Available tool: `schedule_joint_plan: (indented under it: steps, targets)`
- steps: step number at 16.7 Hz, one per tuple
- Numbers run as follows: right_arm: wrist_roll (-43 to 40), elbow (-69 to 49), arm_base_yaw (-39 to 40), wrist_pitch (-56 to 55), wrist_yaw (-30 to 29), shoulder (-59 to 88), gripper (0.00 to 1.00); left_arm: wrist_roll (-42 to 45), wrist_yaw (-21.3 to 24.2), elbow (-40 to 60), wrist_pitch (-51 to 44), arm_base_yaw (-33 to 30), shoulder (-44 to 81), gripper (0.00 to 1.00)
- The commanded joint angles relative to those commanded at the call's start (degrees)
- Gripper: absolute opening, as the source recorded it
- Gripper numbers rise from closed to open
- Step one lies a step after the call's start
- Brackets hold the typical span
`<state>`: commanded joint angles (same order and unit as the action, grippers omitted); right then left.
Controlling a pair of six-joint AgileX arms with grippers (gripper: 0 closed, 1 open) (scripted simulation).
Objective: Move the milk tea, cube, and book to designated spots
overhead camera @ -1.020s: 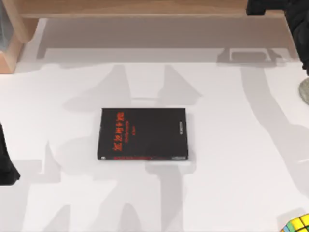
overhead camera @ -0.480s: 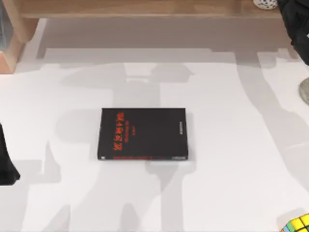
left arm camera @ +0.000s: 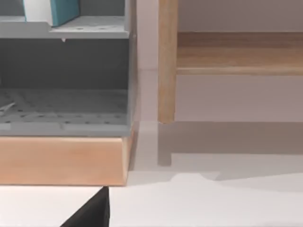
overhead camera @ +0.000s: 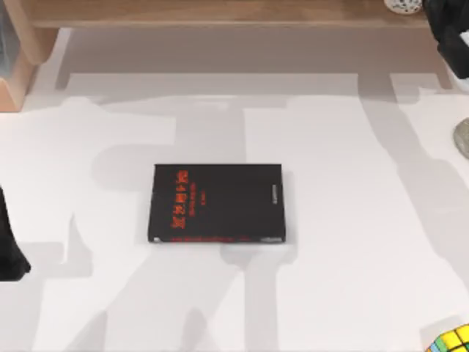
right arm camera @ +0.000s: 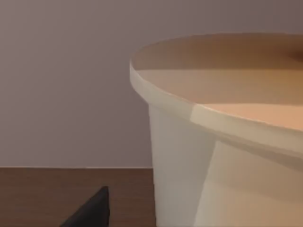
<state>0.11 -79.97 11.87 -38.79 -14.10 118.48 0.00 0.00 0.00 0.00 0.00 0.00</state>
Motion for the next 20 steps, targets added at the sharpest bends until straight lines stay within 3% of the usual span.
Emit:
schedule_joint_plan:
  steps: [13,20]
  targets:
    - [0.00,0.00,0.00,0.00,0.00,0.00,0.02,0.00,0.00,0.00,0.00,0.00,0.00,1.00]
    - [0.00,0.00,0.00,0.00,0.00,0.00,0.00,0.00,0.00,0.00,0.00,0.00,0.00,1.00]
